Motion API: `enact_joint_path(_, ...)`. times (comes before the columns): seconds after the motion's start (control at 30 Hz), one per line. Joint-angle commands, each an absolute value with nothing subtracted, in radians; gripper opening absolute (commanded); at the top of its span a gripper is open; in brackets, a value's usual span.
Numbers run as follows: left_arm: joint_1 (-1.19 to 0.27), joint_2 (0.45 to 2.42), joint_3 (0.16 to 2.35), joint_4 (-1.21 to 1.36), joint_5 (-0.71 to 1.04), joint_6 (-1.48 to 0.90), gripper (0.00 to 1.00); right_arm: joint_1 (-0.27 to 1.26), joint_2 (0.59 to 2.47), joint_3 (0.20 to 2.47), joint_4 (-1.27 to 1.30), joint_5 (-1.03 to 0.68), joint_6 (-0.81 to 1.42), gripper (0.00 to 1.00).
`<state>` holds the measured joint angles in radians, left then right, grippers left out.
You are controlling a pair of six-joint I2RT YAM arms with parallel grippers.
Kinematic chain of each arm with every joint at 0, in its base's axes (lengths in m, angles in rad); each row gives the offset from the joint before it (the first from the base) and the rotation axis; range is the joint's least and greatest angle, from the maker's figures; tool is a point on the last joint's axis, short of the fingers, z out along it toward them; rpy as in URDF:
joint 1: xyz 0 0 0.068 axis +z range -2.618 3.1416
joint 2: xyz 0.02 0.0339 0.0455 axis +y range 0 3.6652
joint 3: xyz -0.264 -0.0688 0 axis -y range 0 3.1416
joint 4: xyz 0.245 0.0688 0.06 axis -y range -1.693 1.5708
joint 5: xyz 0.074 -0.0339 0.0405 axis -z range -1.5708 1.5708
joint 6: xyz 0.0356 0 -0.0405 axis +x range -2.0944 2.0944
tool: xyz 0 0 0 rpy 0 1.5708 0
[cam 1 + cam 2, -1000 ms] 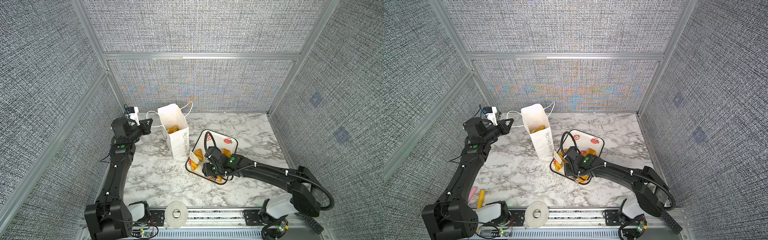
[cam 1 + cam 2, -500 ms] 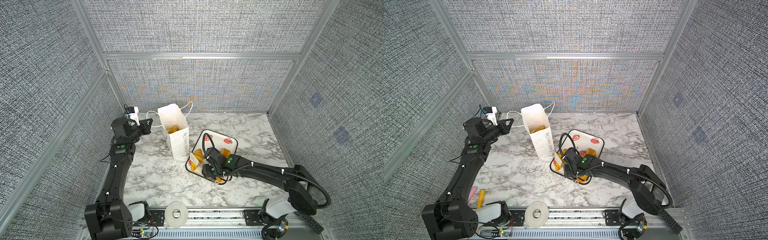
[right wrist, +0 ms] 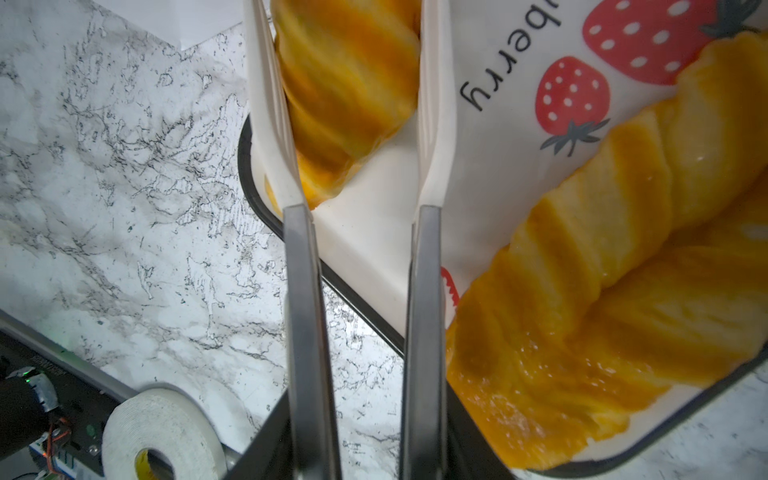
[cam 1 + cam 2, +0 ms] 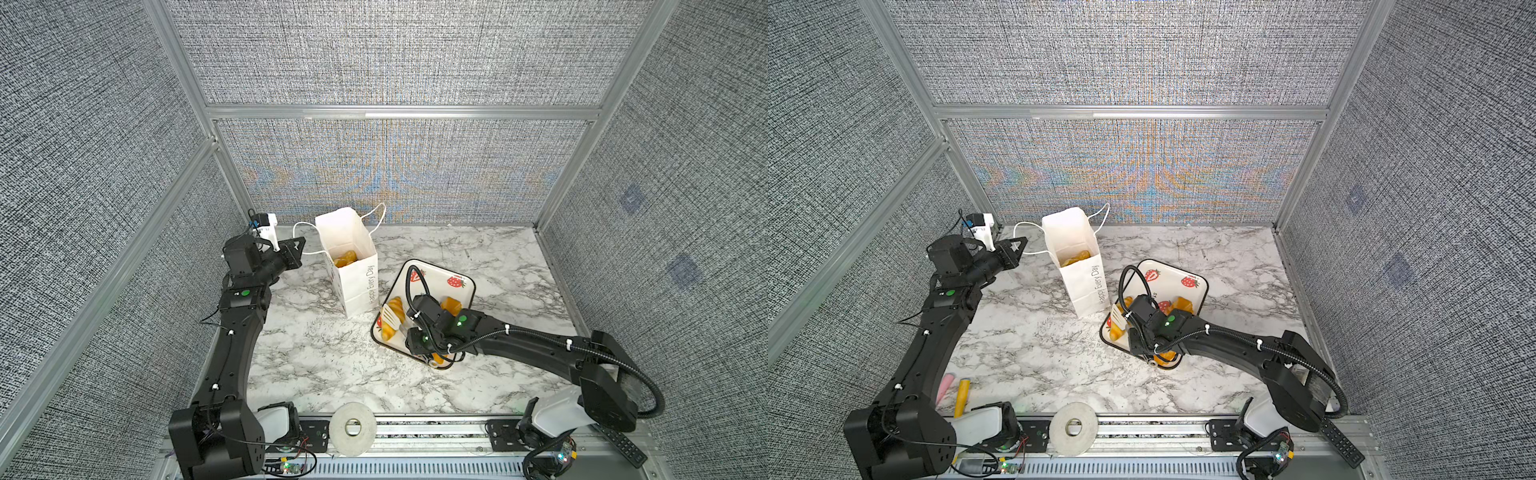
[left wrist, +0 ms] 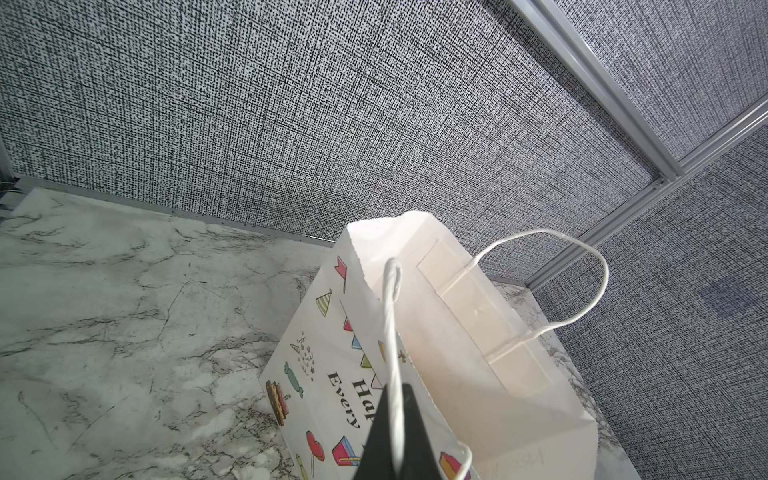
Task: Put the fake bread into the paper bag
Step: 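Squeeze the tongs with the right gripper around the croissant, then lift the croissant in the tongs and carry it to the bag opening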
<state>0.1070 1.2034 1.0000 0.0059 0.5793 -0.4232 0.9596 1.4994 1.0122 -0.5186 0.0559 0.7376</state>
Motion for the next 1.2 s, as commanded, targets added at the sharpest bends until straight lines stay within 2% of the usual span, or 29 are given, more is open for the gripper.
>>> enact_joint_path(0.0,0.107,1.204,0.998,0.026,0.592,-0.422,0.0,0.96,1.484,1.007,-0.516,0.085,0.745,0.39)
enact_joint_path(0.67,0.107,1.205,0.998,0.026,0.592,-0.422,0.0,0.936,1.354,0.988,-0.574,0.218,0.763,0.33)
enact_joint_path(1.17,0.107,1.205,0.997,0.025,0.591,-0.421,0.0,0.92,1.126,0.933,-0.511,0.379,0.779,0.33)
